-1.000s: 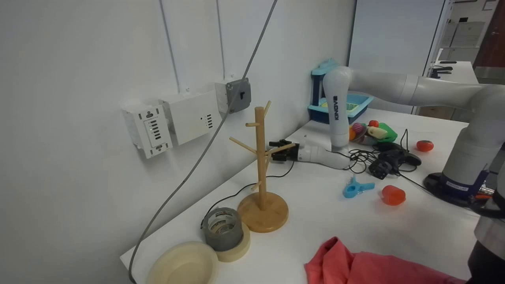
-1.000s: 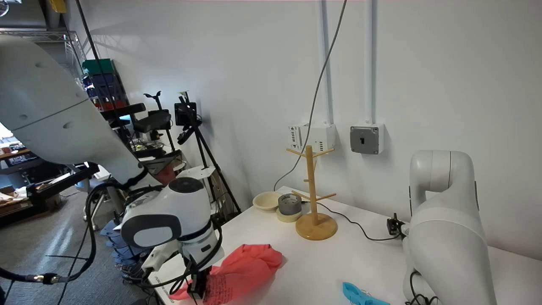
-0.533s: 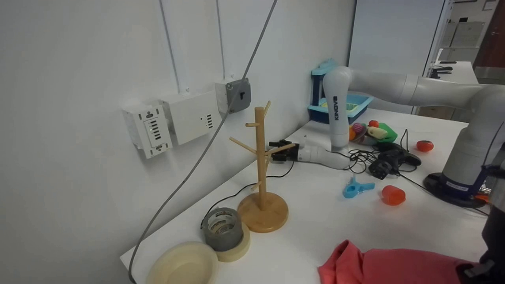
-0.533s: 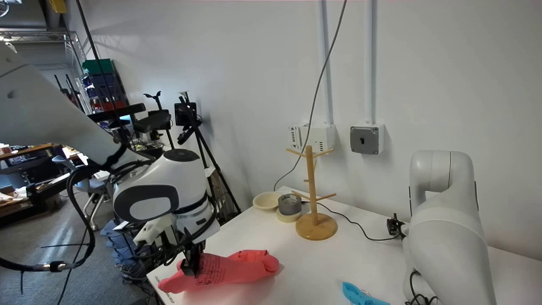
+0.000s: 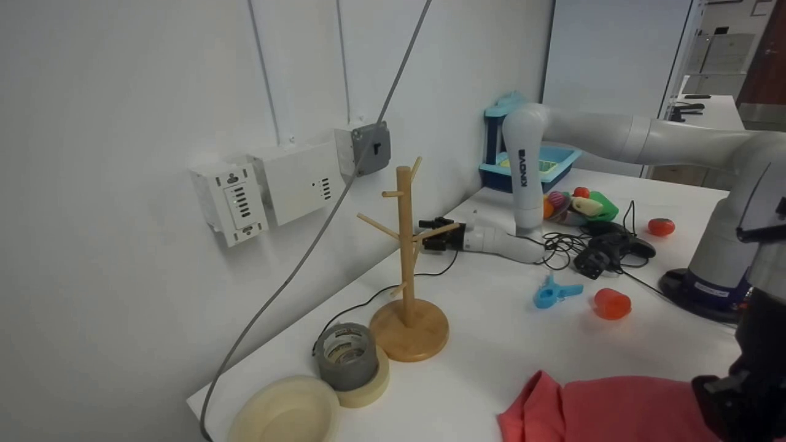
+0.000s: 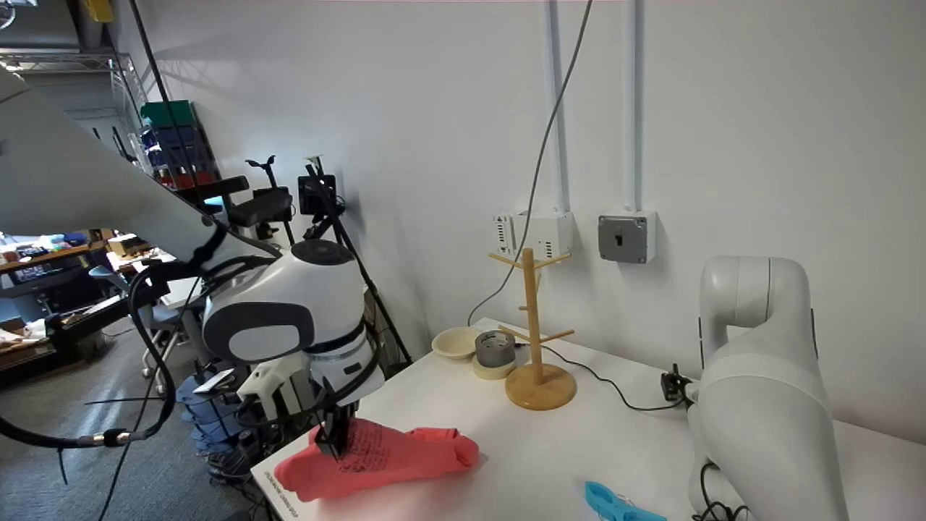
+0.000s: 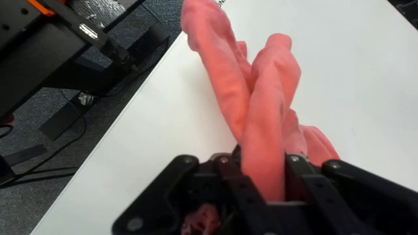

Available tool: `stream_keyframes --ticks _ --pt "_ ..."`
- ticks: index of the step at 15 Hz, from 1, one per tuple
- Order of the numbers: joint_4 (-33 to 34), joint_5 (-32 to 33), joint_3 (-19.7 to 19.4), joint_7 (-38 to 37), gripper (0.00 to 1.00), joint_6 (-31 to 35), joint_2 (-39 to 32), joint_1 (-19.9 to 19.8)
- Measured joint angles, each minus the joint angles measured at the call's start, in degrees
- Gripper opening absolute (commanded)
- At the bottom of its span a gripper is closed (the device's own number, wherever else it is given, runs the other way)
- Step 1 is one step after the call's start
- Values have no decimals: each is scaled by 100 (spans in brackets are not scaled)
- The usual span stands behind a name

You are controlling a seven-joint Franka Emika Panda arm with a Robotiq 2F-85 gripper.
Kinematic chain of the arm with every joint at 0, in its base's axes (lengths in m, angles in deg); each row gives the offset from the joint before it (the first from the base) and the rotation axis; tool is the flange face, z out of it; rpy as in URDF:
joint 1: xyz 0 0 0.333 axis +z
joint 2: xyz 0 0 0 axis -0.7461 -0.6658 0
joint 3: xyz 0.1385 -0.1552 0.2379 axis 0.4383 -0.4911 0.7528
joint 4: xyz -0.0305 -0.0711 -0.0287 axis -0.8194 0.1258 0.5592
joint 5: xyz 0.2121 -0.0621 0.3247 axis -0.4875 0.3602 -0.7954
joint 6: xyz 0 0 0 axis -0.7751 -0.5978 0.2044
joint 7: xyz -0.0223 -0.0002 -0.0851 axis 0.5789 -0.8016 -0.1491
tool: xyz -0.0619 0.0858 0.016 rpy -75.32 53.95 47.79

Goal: Fold the sweatshirt on the table then unfold it

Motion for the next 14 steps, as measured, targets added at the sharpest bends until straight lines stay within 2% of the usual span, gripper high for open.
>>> stream_keyframes --ticks 5,10,14 --pt "227 85 -6 -53 4 -398 -375 -315" --pt "659 680 -2 -634 4 -1322 -487 -433" --pt "1083 855 0 -939 4 -2126 -520 -445"
